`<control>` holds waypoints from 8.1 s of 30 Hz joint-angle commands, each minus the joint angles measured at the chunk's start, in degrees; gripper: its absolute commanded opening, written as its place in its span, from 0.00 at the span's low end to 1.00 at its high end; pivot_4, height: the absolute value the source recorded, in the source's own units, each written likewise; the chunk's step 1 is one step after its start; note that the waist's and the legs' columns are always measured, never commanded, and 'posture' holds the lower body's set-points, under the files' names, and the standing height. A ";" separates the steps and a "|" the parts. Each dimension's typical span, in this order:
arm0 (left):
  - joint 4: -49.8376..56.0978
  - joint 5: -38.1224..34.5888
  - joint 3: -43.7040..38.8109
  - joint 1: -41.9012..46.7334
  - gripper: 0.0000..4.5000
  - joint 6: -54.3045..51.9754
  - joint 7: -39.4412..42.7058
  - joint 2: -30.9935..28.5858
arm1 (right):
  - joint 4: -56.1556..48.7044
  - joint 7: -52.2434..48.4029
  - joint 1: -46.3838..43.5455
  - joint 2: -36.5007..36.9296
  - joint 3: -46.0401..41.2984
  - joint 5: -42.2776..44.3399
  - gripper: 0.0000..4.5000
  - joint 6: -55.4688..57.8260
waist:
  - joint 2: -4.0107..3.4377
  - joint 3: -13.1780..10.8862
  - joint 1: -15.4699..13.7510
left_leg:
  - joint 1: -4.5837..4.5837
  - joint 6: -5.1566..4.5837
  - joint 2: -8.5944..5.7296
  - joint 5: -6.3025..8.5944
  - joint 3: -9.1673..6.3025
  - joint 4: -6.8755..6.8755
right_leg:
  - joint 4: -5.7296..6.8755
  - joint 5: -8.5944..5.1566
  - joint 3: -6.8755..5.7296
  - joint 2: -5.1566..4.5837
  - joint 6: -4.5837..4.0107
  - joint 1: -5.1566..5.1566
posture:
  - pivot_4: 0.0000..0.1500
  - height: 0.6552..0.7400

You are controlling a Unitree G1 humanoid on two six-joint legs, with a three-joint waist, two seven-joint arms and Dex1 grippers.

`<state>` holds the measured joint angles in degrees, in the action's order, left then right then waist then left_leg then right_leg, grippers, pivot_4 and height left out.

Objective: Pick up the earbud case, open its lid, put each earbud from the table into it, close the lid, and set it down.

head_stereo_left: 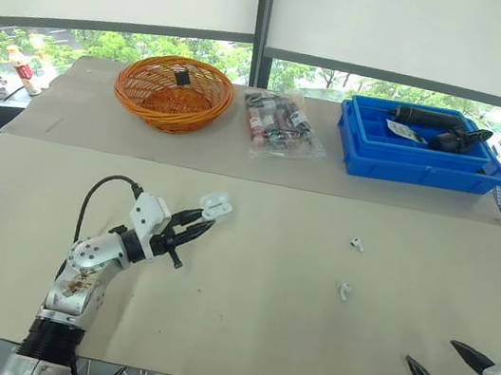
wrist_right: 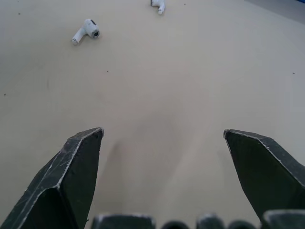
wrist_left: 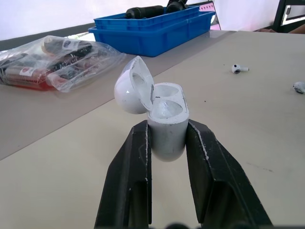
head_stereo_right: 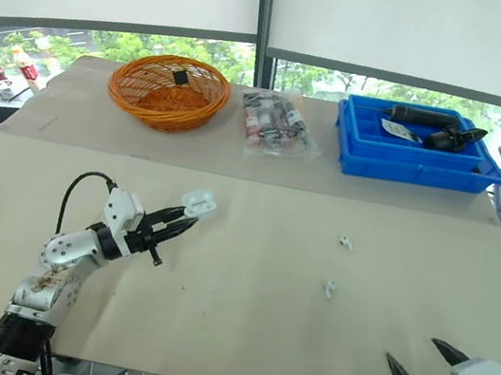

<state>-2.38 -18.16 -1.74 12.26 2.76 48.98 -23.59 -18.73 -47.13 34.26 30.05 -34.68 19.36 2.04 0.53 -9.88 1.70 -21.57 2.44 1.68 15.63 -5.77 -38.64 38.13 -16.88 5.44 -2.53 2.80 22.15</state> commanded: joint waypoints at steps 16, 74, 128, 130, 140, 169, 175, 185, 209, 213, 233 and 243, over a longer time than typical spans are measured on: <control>1.06 -0.75 -0.06 -1.85 0.12 1.56 1.46 -0.15 | -18.08 27.47 -21.79 -3.88 19.72 -0.27 1.00 33.33 | -0.03 0.02 -0.13 | -0.06 0.00 -0.01 0.00 -0.03 0.00 | 0.04 0.00 -0.03 0.00 0.00 0.07 | 1.00 0.69; 20.36 -3.36 -1.63 -14.05 0.12 -8.83 -0.88 -6.78 | 11.77 -31.46 -33.00 31.61 39.71 -11.36 0.07 -11.39 | 0.17 0.03 0.59 | 0.03 -0.02 0.03 0.01 -0.02 -0.01 | -0.02 -0.01 -0.05 0.00 0.00 -0.02 | 1.00 0.69; 18.16 -1.80 1.77 -12.99 0.12 -6.91 -0.80 -4.82 | -7.30 -33.62 -45.74 39.45 52.71 -27.91 0.36 6.10 | 0.24 0.03 -0.79 | 0.06 -0.01 0.03 0.01 0.01 -0.04 | -0.04 0.00 -0.05 -0.04 0.00 -0.03 | 1.00 0.69; 18.03 -1.78 1.78 -12.92 0.12 -6.83 -0.80 -4.78 | -7.51 -33.43 -46.17 38.89 52.45 -27.74 0.20 5.96 | 0.26 0.05 -0.57 | 0.07 -0.01 0.04 0.01 0.01 -0.05 | -0.04 0.00 -0.06 -0.03 -0.01 -0.04 | 1.00 0.69; 17.36 -1.85 2.00 -11.76 0.12 -6.73 -1.16 -3.88 | -10.54 -33.60 -49.81 36.21 46.33 -19.79 0.07 13.53 | 0.22 0.02 -0.50 | 0.05 -0.01 0.04 0.01 0.01 -0.05 | -0.02 0.01 -0.05 -0.02 -0.02 -0.01 | 1.00 0.69; 12.81 -3.83 4.23 4.12 0.12 -13.92 -8.81 9.17 | -20.55 30.13 -55.27 -37.69 25.40 18.43 0.07 59.72 | 0.18 0.06 1.10 | -0.57 0.40 -0.04 -0.23 -0.19 -0.06 | 0.84 0.02 -0.14 -0.01 -0.06 0.95 | 1.00 0.69; 12.63 -3.01 3.82 2.12 0.12 -12.87 -6.26 6.06 | -23.32 25.69 -50.44 -20.91 22.16 19.16 0.07 59.96 | 0.18 0.06 0.79 | -0.67 0.41 -0.07 -0.24 -0.19 -0.09 | 0.75 0.02 -0.14 -0.04 -0.06 0.96 | 1.00 0.69; 16.91 -3.80 3.67 -3.83 0.12 -12.48 -1.63 0.16 | -21.36 -1.10 -32.37 16.68 26.16 10.91 0.07 42.09 | 0.17 0.02 0.92 | -0.65 0.39 -0.06 -0.23 -0.13 -0.06 | 0.57 -0.01 -0.10 -0.03 -0.03 0.87 | 1.00 0.69; 25.10 -7.02 2.57 -9.60 0.12 -17.74 -0.16 -5.49 | -10.50 -18.87 -18.93 31.06 28.09 -1.96 0.07 19.04 | 0.28 -0.05 0.35 | -0.19 0.30 0.01 -0.17 -0.11 -0.06 | -0.05 0.02 -0.16 -0.04 0.05 0.08 | 1.00 0.69; 25.19 -7.16 2.59 -9.71 0.12 -17.80 -0.24 -5.60 | -10.33 -18.05 -18.40 30.84 29.36 -3.07 0.07 19.67 | 0.27 -0.05 0.33 | -0.20 0.30 0.01 -0.17 -0.11 -0.06 | -0.05 0.02 -0.16 -0.04 0.05 0.08 | 1.00 0.69; 24.37 -6.14 3.69 -11.12 0.12 -16.30 -0.75 -4.89 | -25.96 -19.20 -25.80 44.67 26.54 -0.67 0.54 34.24 | 0.26 -0.05 0.23 | -0.15 0.30 0.01 -0.17 -0.10 -0.06 | -0.03 0.03 -0.16 -0.03 0.04 0.05 | 1.00 0.69; 23.95 -4.92 4.80 -10.90 0.12 -15.53 -1.26 -4.08 | -24.69 -19.61 -39.19 46.93 47.79 -12.98 0.54 33.01 | 0.25 -0.05 -0.59 | -0.20 0.29 0.02 -0.16 -0.09 -0.06 | -0.09 0.03 -0.19 -0.06 0.04 0.12 | 1.00 0.69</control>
<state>20.34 -22.96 3.16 1.27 -14.32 47.92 -27.83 -43.80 -66.34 -4.05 77.19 11.43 8.53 35.54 0.78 -9.92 1.10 -21.77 2.73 1.70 15.46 -5.87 -38.70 38.04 -16.86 5.26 -2.60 2.85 22.27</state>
